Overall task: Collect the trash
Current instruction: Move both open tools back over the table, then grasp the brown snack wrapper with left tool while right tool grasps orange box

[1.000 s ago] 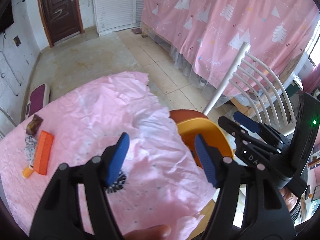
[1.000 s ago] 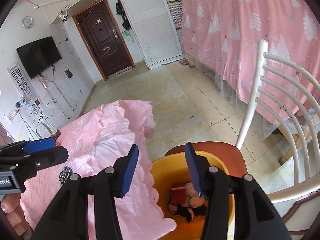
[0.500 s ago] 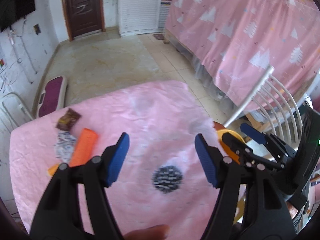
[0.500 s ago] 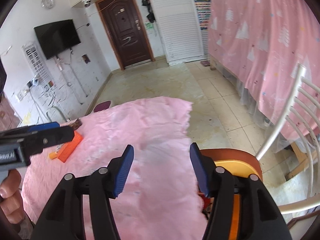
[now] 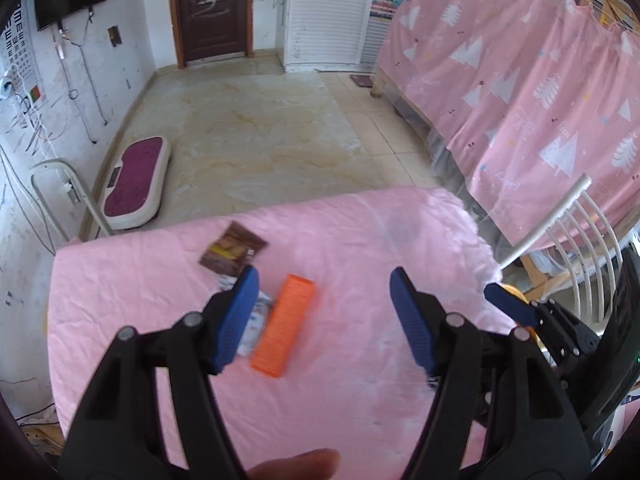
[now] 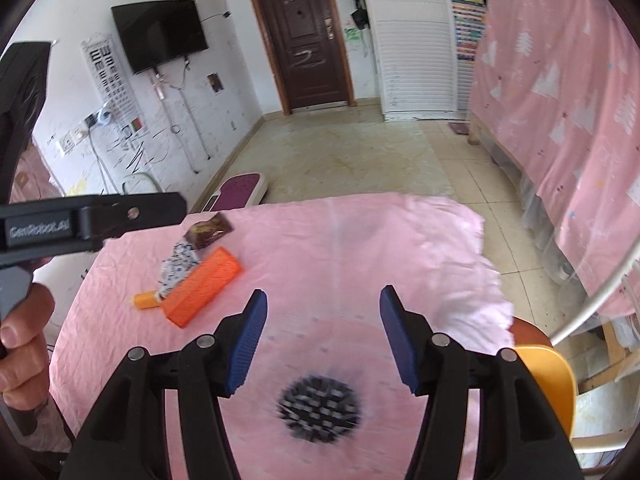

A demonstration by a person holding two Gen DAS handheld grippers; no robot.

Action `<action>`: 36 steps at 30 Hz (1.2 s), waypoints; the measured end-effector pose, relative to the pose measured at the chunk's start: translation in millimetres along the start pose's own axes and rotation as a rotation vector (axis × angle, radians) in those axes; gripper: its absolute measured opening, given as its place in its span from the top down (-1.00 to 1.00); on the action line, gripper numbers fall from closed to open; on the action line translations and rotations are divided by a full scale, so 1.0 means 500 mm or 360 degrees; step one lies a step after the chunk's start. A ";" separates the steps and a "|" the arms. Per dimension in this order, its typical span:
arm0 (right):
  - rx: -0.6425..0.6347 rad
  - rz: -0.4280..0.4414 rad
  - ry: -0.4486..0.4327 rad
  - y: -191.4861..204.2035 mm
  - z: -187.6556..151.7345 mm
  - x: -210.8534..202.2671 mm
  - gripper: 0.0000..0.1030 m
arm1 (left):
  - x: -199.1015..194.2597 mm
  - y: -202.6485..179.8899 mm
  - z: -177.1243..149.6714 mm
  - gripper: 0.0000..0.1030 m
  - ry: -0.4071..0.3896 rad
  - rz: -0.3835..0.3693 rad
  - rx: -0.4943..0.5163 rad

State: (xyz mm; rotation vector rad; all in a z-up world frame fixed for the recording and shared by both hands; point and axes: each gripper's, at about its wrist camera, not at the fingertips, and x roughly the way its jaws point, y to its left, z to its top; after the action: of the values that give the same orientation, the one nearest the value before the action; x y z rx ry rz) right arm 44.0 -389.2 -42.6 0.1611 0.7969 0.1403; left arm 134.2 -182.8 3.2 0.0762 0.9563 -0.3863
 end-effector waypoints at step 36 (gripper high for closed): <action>-0.0221 0.0179 0.0306 0.244 0.004 0.219 -0.12 | 0.215 0.176 0.052 -0.26 0.0307 -0.0039 -0.0044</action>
State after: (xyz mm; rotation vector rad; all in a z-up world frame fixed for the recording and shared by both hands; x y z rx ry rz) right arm 113.1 -249.5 -93.8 0.0614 0.9667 0.3204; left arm 240.8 -138.0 -78.0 0.0773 1.1534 -0.3930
